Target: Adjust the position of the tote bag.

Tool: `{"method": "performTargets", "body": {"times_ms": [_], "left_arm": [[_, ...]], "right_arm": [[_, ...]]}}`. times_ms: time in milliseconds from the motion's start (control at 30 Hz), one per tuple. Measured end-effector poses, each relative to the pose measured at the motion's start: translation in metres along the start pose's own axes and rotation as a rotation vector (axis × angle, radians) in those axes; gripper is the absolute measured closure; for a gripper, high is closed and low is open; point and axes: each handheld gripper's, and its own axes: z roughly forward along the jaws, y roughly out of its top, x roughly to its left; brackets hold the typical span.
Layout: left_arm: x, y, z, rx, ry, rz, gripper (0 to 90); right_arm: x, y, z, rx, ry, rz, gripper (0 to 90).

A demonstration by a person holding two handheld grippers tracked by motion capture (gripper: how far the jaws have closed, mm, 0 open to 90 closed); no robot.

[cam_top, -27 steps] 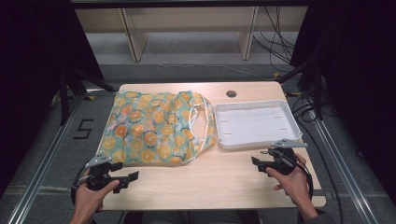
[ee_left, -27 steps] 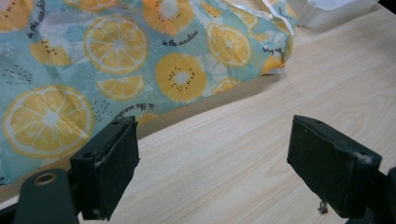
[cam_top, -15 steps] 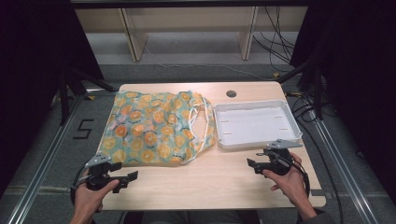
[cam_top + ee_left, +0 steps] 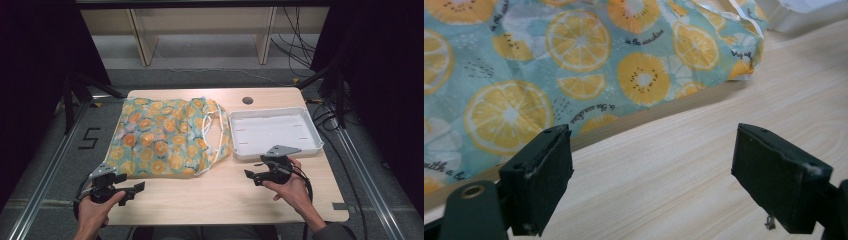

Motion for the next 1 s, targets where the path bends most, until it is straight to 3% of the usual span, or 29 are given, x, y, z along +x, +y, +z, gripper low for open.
{"method": "performTargets", "body": {"times_ms": [67, 133, 333, 400, 533, 567, 667, 800, 833, 867, 933, 967, 1000], "left_arm": [[0.0, 0.001, -0.001, 0.008, 0.002, 0.001, 15.9], [0.0, 0.0, 0.0, 0.003, 0.001, 0.008, 15.9], [0.0, 0.0, -0.001, 0.007, 0.0, 0.005, 15.9], [0.001, 0.0, -0.001, 0.011, -0.002, -0.003, 15.9], [0.001, 0.0, -0.001, 0.003, -0.001, -0.003, 15.9], [0.001, 0.0, -0.001, 0.003, -0.003, -0.003, 15.9], [0.001, 0.0, -0.001, 0.003, -0.001, -0.003, 15.9], [0.001, 0.0, -0.001, 0.003, -0.001, -0.002, 15.9], [0.002, 0.0, -0.001, 0.002, -0.004, -0.003, 15.9], [0.002, 0.0, -0.001, 0.003, -0.004, -0.003, 15.9], [0.001, 0.0, -0.001, 0.005, -0.002, -0.003, 15.9], [0.001, 0.0, -0.001, 0.004, -0.005, -0.003, 15.9], [0.002, 0.0, -0.001, 0.003, -0.009, -0.008, 15.9]], "right_arm": [[0.011, 0.007, 0.01, 0.001, 0.038, 0.002, 19.1], [0.019, 0.014, 0.021, 0.006, 0.071, -0.064, 20.3], [0.048, 0.033, 0.055, 0.026, 0.135, -0.155, 21.0], [0.054, 0.039, 0.068, 0.044, 0.16, -0.165, 23.2], [0.062, 0.046, 0.091, 0.072, 0.166, -0.181, 24.0], [0.065, 0.047, 0.1, 0.054, 0.16, -0.175, 24.6], [0.069, 0.05, 0.111, 0.065, 0.159, -0.17, 26.8], [0.074, 0.057, 0.132, 0.07, 0.158, -0.193, 35.9], [0.074, 0.06, 0.135, 0.101, 0.141, -0.205, 38.4], [0.074, 0.062, 0.144, 0.094, 0.132, -0.196, 47.1], [0.074, 0.062, 0.147, 0.1, 0.134, -0.185, 51.4], [0.073, 0.062, 0.151, 0.117, 0.147, -0.189, 59.4], [0.071, 0.061, 0.156, 0.113, 0.139, -0.24, 75.8]]}}
